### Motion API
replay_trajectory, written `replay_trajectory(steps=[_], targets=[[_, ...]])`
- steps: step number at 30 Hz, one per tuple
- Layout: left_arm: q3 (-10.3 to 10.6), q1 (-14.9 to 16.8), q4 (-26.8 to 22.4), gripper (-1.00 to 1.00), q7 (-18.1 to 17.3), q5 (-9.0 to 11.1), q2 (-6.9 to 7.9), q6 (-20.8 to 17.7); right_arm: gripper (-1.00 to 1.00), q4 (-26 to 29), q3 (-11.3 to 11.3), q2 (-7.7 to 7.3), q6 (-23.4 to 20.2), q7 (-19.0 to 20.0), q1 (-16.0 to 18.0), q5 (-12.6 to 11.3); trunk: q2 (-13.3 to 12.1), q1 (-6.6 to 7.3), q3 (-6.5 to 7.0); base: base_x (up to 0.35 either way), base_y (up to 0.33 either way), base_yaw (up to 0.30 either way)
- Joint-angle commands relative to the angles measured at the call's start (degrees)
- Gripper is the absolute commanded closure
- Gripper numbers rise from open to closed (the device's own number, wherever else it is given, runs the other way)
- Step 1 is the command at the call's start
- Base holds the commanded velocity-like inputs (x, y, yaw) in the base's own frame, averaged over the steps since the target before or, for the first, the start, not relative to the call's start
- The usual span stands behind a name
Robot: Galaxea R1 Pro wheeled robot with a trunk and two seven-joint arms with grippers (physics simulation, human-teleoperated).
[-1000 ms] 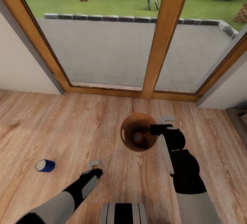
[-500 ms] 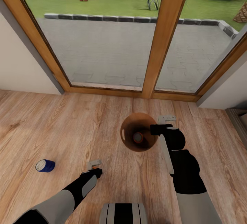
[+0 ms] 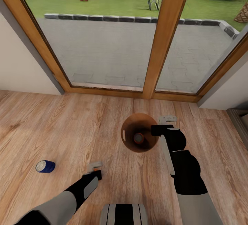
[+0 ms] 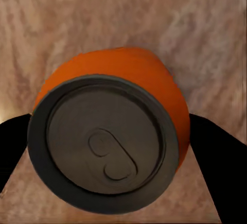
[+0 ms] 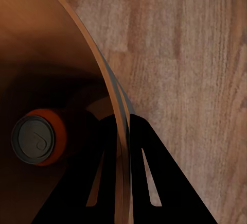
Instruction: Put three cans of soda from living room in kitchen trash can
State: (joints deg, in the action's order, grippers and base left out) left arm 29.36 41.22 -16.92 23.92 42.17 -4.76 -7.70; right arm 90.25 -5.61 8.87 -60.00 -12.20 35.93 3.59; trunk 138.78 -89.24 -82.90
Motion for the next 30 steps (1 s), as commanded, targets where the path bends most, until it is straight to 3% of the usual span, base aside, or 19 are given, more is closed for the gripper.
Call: replay_trajectory(steps=[1, 5, 7, 10, 13, 14, 17, 20, 23, 25, 26, 27, 28, 30], targets=[[0.0, 0.0, 0.0, 1.00, 0.0, -0.1, -0.14, 0.0, 1.00, 0.0, 0.0, -0.02, 0.0, 0.2, 0.0, -0.3, 0.0, 0.01, 0.00, 0.000, 0.000, 0.000], [0.0, 0.0, 0.0, 1.00, 0.0, -0.1, -0.42, 1.0, 1.00, 0.0, 0.0, -0.58, 0.0, 0.2, 0.0, -0.3, 0.0, 0.01, 0.00, 0.000, 0.000, 0.000], [0.1, 0.0, -0.6, 1.00, 0.0, -0.1, -1.36, 3.8, 1.00, 0.0, 0.0, -0.73, 0.0, 0.2, 0.0, -0.3, 0.0, 0.01, 0.00, 0.000, 0.000, 0.000], [0.3, 0.0, -3.2, 1.00, 1.3, -0.2, -2.82, 4.4, 1.00, 0.0, 0.0, -0.77, 0.0, 0.2, 0.0, -0.3, 0.0, 0.01, 0.00, 0.000, 0.000, 0.000], [0.6, 0.0, -8.1, 1.00, 6.4, -0.4, -3.26, 4.3, 1.00, 0.0, 0.0, -0.78, 0.0, 0.2, 0.0, -0.3, 0.0, 0.01, 0.00, 0.000, 0.000, 0.000], [1.8, 0.0, -10.6, 1.00, 9.4, -0.7, -3.37, 3.8, 1.00, 0.0, 0.0, -0.78, 0.0, 0.2, 0.0, -0.3, 0.0, 0.01, 0.00, 0.000, 0.000, 0.000], [4.8, 0.0, -15.2, 1.00, 12.9, -0.9, -3.67, 1.6, 1.00, 0.0, 0.0, -0.78, 0.0, 0.2, 0.0, -0.3, 0.0, 0.01, 0.00, 0.000, 0.000, 0.000], [5.4, -0.1, -18.1, 1.00, 15.2, -0.7, -3.86, 0.4, 1.00, 0.0, 0.0, -0.78, 0.0, 0.2, 0.0, -0.3, 0.0, 0.01, 0.00, 0.000, 0.000, 0.000], [5.5, -0.6, -25.6, 1.00, 18.6, -0.7, -3.72, -3.3, 1.00, 0.0, 0.0, -0.78, 0.0, 0.2, 0.0, -0.3, 0.0, 0.01, 0.00, 0.000, 0.000, 0.000], [5.6, -0.7, -34.3, 1.00, 21.2, -0.8, -3.28, -7.6, 1.00, 0.0, 0.0, -0.78, 0.0, 0.2, 0.0, -0.3, 0.0, 0.01, 0.00, 0.000, 0.000, 0.000], [5.7, -1.3, -46.0, 1.00, 25.1, -0.8, -1.73, -14.4, 1.00, 0.0, 0.0, -0.78, 0.0, 0.2, 0.0, -0.3, 0.0, 0.01, 0.00, 0.000, 0.000, 0.000], [5.7, -1.5, -48.1, 1.00, 25.9, -0.8, -1.26, -15.5, 1.00, 0.0, 0.1, -0.78, 0.0, 0.2, 0.0, -0.3, 0.0, 0.01, 0.00, 0.000, 0.000, 0.000], [5.7, -2.2, -53.5, 1.00, 28.0, -0.6, 0.22, -18.1, 1.00, 0.0, 0.1, -0.81, 0.0, 0.2, 0.0, -0.3, 0.0, 0.01, 0.00, 0.000, 0.000, 0.000], [5.7, -3.0, -57.4, 1.00, 29.8, -0.4, 1.40, -19.8, 1.00, 0.0, 0.1, -0.84, 0.0, 0.2, 0.0, -0.3, 0.0, 0.01, 0.00, 0.000, 0.000, 0.000]])
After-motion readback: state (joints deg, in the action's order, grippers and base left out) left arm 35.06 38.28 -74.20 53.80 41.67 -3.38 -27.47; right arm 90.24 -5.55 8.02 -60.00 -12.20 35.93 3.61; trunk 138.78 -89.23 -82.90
